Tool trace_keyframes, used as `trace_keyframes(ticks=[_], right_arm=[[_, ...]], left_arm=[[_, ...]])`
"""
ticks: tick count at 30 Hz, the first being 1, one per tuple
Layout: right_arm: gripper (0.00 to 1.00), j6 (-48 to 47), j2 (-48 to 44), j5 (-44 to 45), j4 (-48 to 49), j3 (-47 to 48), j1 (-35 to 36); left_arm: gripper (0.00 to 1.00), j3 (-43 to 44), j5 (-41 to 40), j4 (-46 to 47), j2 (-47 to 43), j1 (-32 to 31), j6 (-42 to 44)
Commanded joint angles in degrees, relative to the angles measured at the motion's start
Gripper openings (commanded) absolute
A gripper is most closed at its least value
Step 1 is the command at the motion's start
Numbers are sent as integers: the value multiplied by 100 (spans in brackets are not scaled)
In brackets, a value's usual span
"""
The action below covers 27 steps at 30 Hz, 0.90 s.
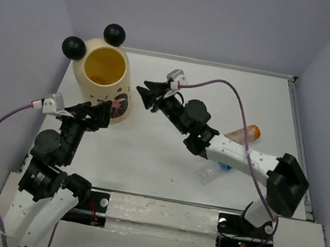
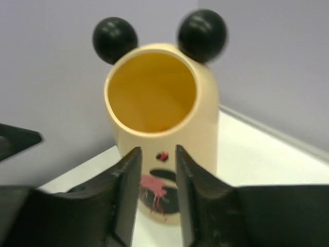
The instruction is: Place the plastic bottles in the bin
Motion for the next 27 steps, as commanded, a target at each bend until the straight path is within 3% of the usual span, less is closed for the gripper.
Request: trace_keyframes(ticks=[1,2,5,7,8,9,12,19,27], right_arm=[[31,1072,-1571,1798,-1454,-1191,-60],[27,1077,-1576,2044,-1460,-1447,-61],[24,2486,-2994,2713,-3088,-2379,-438],[40,2885,-3621,2855,-3541,-3038,-842],[49,3192,-4216,2890,-3986,-3205,-1000],[71,3308,-4509,3038,-4191,-3329,-1263],[91,3554,-5247,3591,-5147,-3576,-1476],[91,4232,-5873,3699,-6179,-3953,-1958],[91,4372,-6191,2945,-6698,-4375,-3091]], left_arm=[[99,153,1776,552,1340,-26,-519],[99,136,2014,666,1527,-52,-616],[99,39,2202,1150,2196,-550,-986],[99,188,1449,1142,2556,-1122,-1065],[99,284,863,1064,3027,-1708,-1135],[99,476,691,1054,3537,-1957,-1197],[99,863,339,1124,4365,-2616,-1627],[99,1821,426,1405,6694,-2944,-2225],[99,2858,390,1564,8120,-2970,-2559]])
